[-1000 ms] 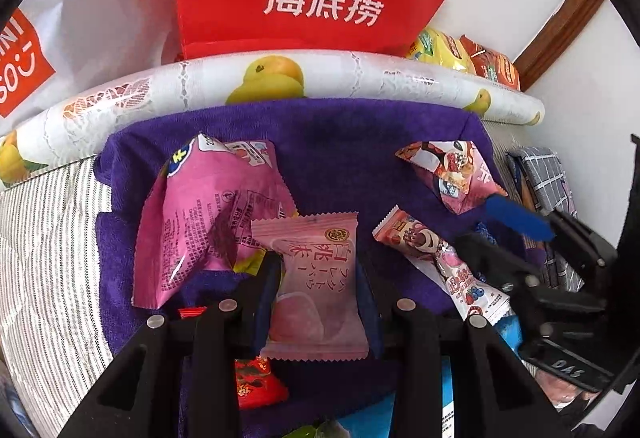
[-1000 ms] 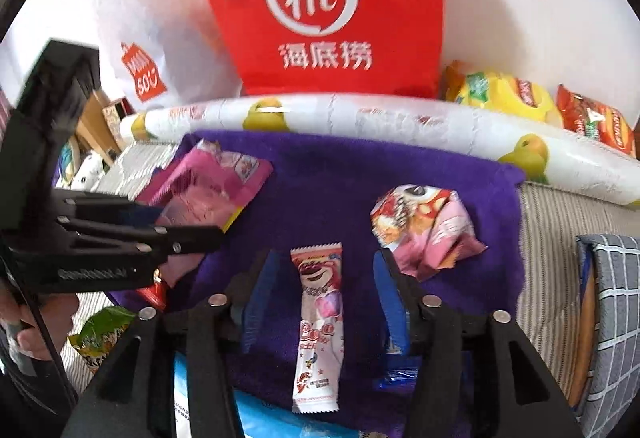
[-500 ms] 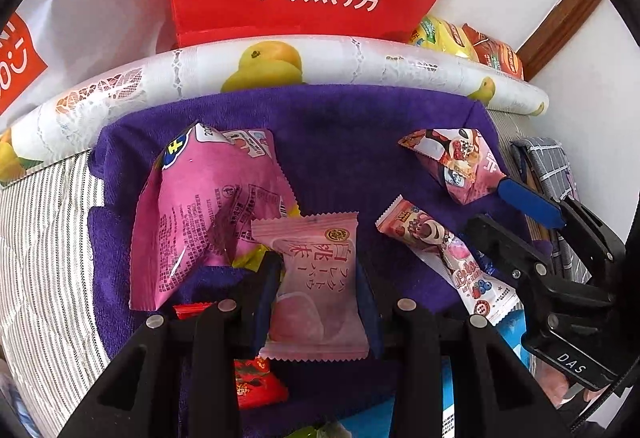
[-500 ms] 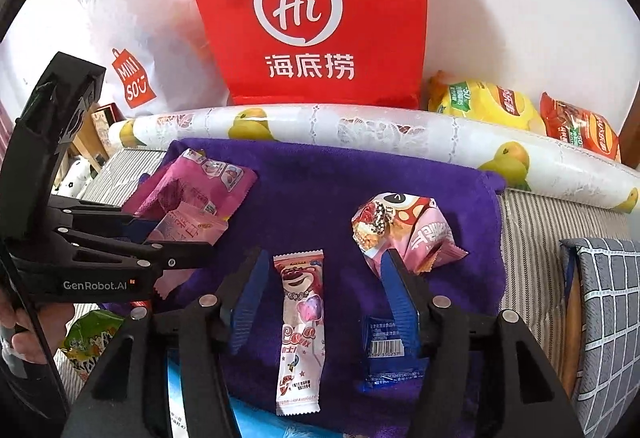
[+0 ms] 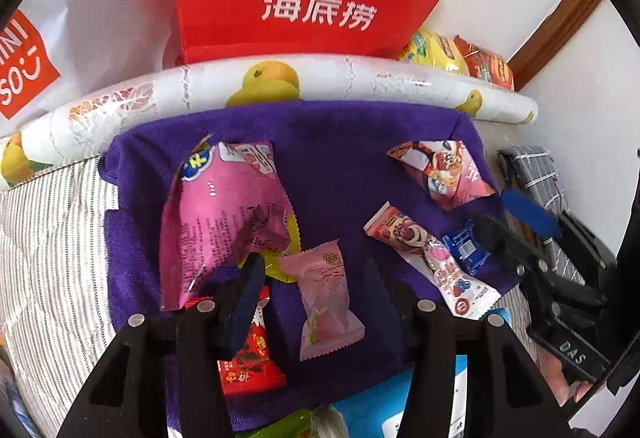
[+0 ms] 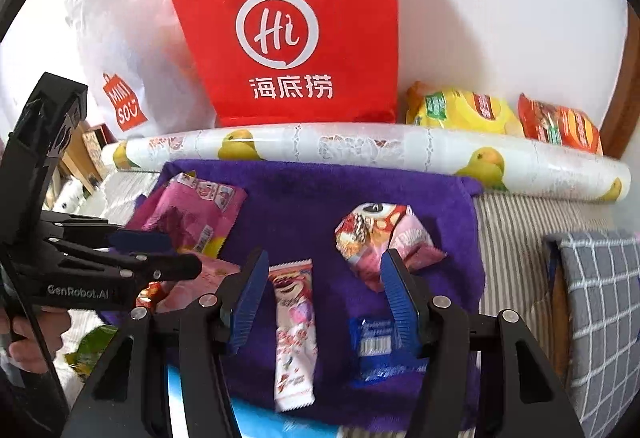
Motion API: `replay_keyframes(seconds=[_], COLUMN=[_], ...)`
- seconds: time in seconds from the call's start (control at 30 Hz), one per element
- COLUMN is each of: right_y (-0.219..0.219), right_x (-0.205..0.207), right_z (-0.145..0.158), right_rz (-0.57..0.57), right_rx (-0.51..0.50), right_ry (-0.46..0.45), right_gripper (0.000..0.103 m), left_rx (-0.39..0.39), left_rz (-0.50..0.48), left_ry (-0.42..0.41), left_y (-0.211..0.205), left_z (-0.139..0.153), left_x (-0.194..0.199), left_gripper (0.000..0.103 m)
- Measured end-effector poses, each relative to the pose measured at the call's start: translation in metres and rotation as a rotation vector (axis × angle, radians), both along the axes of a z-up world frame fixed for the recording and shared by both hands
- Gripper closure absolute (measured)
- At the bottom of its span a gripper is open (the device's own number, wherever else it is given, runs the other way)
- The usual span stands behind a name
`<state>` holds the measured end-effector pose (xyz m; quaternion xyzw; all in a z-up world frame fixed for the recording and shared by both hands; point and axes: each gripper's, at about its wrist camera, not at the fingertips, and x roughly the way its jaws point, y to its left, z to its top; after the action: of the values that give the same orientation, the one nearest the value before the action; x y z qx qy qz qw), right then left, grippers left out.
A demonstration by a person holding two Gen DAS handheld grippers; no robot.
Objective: Organize snacks
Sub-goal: 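Move both grippers back toward the remaining snack pile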
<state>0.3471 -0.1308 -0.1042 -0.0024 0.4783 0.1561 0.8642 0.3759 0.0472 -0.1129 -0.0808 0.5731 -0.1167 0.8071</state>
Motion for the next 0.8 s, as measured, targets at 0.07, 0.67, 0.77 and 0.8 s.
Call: replay_keyframes(seconds=[0.07,0.67,0.77,0.8], right_y=[-0.001,-0.024,-0.021,-0.019], right_x=[-0.006,-0.141,-0.167,-0.175], right_z=[0.004,0.039,0.025,0.019], right_rz=[-0.006,-0.096,-0.089,-0.088], right_rx=[0.0,0.022,0.026,0.027], right_ry=[0.01,0.065,0.109,0.131], right_gripper=[0.045,0.041,0.041,0.041], left_rx=[-0.006,-0.019,-0.024,-0.023], left_rz=[0.003,0.004,0.03,0.037], left_ry=[-0.013,-0.179,-0.17,-0.167], left_y=[0.001,0.002,0.012,0.014], left_z=[0.007,0.08,0.078,0.077], left_x=[-0.003,-0.089,-0.111,-0.116], left_gripper=[0.052,0.045,0.045,0.045])
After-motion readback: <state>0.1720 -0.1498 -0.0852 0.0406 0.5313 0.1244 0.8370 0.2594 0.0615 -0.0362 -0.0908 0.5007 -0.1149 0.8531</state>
